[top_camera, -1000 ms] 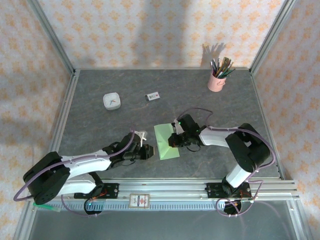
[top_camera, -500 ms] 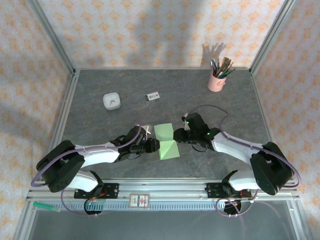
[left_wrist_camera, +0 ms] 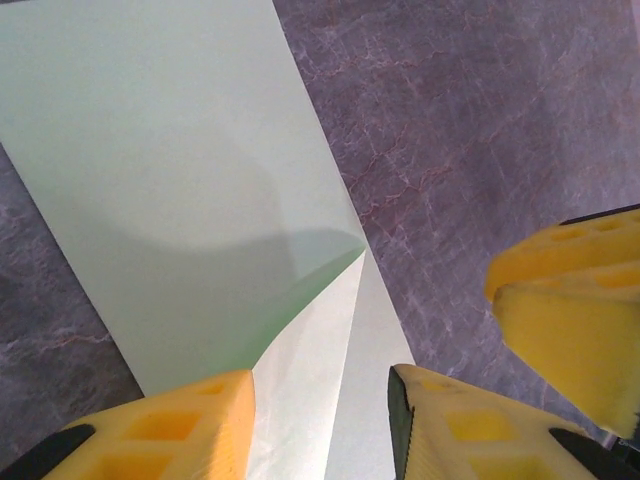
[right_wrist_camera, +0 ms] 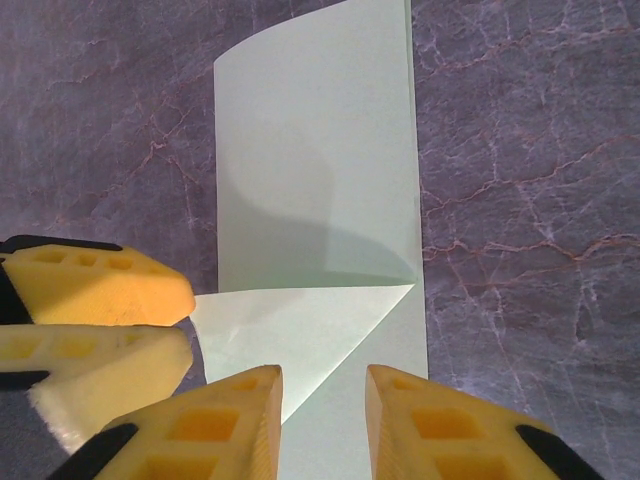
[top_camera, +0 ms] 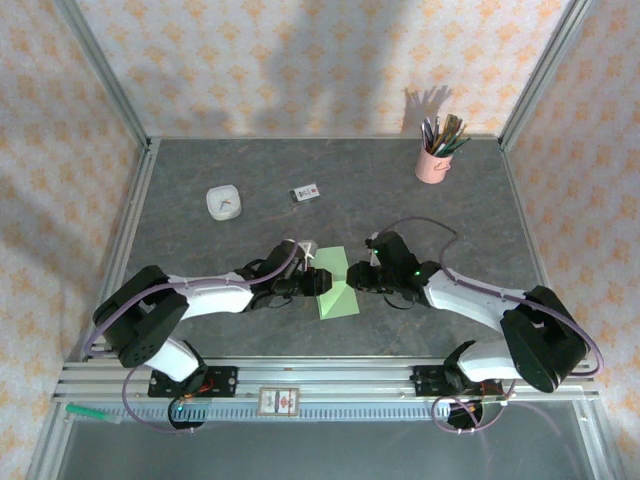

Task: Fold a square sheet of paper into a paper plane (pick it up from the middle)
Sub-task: Turn over the paper at the center of the table.

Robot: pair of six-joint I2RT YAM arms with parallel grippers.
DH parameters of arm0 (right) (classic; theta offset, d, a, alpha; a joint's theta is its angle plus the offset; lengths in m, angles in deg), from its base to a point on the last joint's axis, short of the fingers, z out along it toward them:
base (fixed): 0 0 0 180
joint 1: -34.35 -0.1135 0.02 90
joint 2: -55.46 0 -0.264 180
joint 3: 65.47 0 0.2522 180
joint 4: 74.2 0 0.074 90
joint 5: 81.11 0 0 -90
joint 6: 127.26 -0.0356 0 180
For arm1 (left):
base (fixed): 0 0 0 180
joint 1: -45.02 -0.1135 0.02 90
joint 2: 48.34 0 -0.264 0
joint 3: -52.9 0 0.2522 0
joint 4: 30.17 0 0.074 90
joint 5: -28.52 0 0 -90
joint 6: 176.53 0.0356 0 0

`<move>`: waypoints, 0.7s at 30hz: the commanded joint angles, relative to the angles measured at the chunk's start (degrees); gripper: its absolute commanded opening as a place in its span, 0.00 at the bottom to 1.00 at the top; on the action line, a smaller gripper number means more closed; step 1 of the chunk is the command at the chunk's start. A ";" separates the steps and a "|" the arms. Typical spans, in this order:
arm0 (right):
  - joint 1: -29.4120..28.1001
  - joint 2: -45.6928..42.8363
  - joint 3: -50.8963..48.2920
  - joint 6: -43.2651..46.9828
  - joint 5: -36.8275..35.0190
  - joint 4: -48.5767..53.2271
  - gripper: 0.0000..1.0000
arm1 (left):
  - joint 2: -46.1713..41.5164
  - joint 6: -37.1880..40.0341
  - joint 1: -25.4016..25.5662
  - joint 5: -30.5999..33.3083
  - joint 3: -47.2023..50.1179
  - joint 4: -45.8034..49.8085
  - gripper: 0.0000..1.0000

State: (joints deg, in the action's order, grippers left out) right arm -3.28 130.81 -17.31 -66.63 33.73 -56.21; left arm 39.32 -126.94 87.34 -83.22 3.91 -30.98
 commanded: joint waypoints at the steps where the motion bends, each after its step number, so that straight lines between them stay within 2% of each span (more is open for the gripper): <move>1: -0.34 -1.61 -0.66 1.17 -1.31 3.19 0.29 | 0.76 1.64 -0.23 0.99 -1.16 2.37 0.41; 5: -0.34 -3.77 -0.45 1.28 -3.43 8.05 0.31 | -7.08 1.52 1.34 6.13 1.21 4.09 0.40; 7: -0.34 -4.11 -0.55 0.37 -4.13 8.59 0.35 | -8.98 0.71 2.35 5.44 2.42 2.29 0.39; 14: -1.96 -3.43 -1.68 -5.52 -5.28 7.49 0.37 | -3.10 2.34 3.72 1.58 -1.65 2.62 0.32; 16: -2.55 -3.42 -1.85 -7.38 -6.30 8.51 0.37 | -1.44 2.47 3.06 2.60 -2.72 4.42 0.31; 21: -7.41 -2.72 -3.22 -12.78 -8.73 7.88 0.37 | 0.66 2.69 1.11 2.44 -1.34 1.31 0.28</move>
State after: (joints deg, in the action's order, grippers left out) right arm -8.70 127.77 -19.46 -74.89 28.31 -49.26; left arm 38.86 -125.45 89.31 -80.70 3.11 -28.13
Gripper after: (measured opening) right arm 0.374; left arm 0.282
